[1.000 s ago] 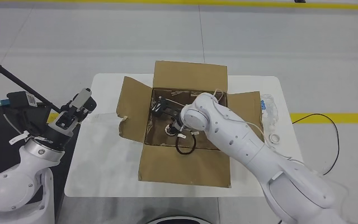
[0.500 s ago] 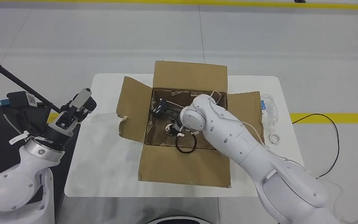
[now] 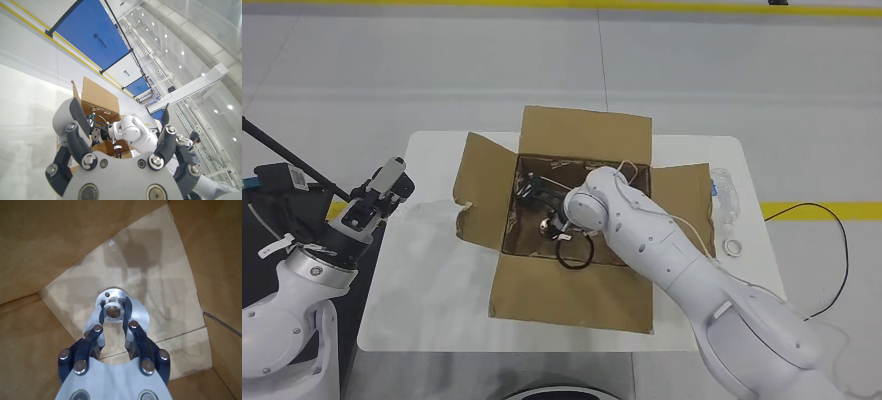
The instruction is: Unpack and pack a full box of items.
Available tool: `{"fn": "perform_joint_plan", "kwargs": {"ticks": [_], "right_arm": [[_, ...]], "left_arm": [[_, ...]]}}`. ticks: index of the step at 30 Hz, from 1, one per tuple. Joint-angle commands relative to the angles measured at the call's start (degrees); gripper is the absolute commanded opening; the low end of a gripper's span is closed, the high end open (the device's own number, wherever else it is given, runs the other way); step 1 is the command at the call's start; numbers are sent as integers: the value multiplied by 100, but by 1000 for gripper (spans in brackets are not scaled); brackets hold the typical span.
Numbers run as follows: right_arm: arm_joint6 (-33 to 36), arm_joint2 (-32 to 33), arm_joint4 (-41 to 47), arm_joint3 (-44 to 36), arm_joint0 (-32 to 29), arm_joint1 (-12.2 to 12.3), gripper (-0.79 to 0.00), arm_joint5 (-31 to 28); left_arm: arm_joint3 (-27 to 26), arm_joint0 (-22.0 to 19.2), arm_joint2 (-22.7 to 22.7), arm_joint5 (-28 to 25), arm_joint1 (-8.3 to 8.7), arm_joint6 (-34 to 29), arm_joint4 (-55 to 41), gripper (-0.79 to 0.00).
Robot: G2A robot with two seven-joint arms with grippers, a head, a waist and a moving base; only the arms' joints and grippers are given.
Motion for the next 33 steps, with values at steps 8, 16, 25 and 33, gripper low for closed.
{"fn": "perform_joint_plan", "kwargs": {"ticks": [8,16,25,33], "right_arm": [[-25,312,-79,-142,-35,116,-785,-56],[152,836,-186,-847,-277,428,-785,-175],[611,1768,-447,-2491,-1047,962,-785,-330],[851,3040,-734,-4579,-2233,1457,-785,-403]], "left_arm": [[0,0,0,0,0,0,0,0],[0,0,0,0,0,0,0,0],[0,0,0,0,0,0,0,0],[0,0,0,0,0,0,0,0]]}}
